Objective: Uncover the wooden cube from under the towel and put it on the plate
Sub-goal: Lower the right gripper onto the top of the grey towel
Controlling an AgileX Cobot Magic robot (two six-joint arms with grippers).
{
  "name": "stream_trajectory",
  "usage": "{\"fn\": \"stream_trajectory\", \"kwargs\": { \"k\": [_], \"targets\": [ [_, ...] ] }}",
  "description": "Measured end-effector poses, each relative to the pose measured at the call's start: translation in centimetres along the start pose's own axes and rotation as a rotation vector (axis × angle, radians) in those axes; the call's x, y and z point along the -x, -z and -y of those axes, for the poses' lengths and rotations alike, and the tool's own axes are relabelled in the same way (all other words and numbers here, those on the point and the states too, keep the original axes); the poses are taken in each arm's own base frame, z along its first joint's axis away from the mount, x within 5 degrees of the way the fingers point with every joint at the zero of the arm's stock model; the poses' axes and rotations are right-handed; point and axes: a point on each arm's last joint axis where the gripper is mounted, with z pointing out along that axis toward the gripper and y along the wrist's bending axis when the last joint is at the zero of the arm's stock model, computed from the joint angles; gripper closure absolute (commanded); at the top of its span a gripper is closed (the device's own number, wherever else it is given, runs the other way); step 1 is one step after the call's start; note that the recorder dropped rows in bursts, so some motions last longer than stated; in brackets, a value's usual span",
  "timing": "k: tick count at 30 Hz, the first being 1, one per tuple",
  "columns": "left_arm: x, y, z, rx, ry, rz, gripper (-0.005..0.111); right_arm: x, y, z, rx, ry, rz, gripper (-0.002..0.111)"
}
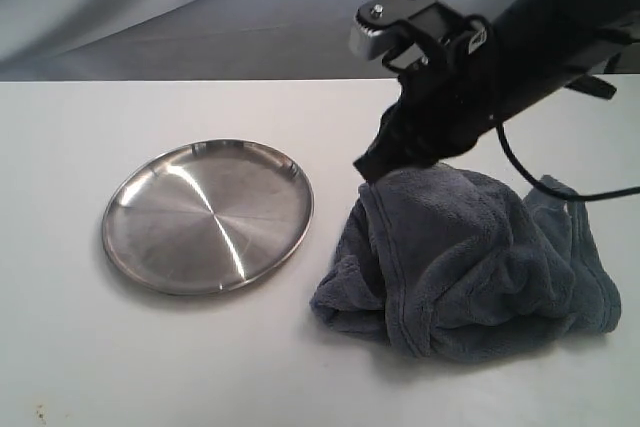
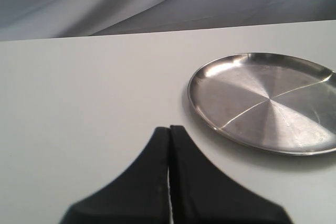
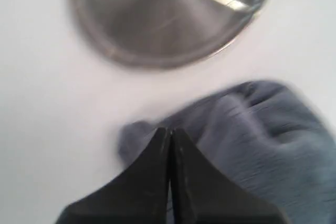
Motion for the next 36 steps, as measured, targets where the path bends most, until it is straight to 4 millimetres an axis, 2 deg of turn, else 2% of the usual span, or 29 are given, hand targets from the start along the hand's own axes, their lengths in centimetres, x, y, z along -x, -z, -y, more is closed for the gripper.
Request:
{"fn": "stream_trajectory", "kwargs": {
  "k": [3,5,6,9,11,15,17,25,36],
  "targets": [
    [0.0,0.0,0.0,0.0,0.0,0.0,0.107,0.7,0.6,1.7,-0.2,-0.012,0.084,0.108],
    [0.0,0.0,0.0,0.0,0.0,0.0,0.107,0.2,1.6,3.1,-0.373,0.008,0.029,0.108],
    [0.0,0.0,0.0,0.0,0.0,0.0,0.107,-0.8,2.3,4.0,-0.486,0.022,-0.079,0.108],
    [0.0,0.0,0.0,0.0,0.0,0.0,0.107,-3.4,3.5,4.7,-0.599,-0.023,-0.383,0.108],
    [0.0,0.0,0.0,0.0,0.0,0.0,0.107,-4.6,3.6,3.9,-0.506,-0.046,-0.523,0.108],
    [0.0,0.0,0.0,0.0,0.0,0.0,0.107,-4.3,2.4,0.5,-0.089,0.014,-0.479,0.108],
    [0.0,0.0,0.0,0.0,0.0,0.0,0.107,-3.8,2.1,-0.3,0.009,0.045,-0.419,0.108],
    [0.0,0.0,0.0,0.0,0.0,0.0,0.107,-3.2,1.9,0.6,-0.086,0.085,-0.354,0.108],
    [0.0,0.0,0.0,0.0,0.0,0.0,0.107,-3.1,1.9,0.8,-0.101,0.083,-0.338,0.107]
  ]
}}
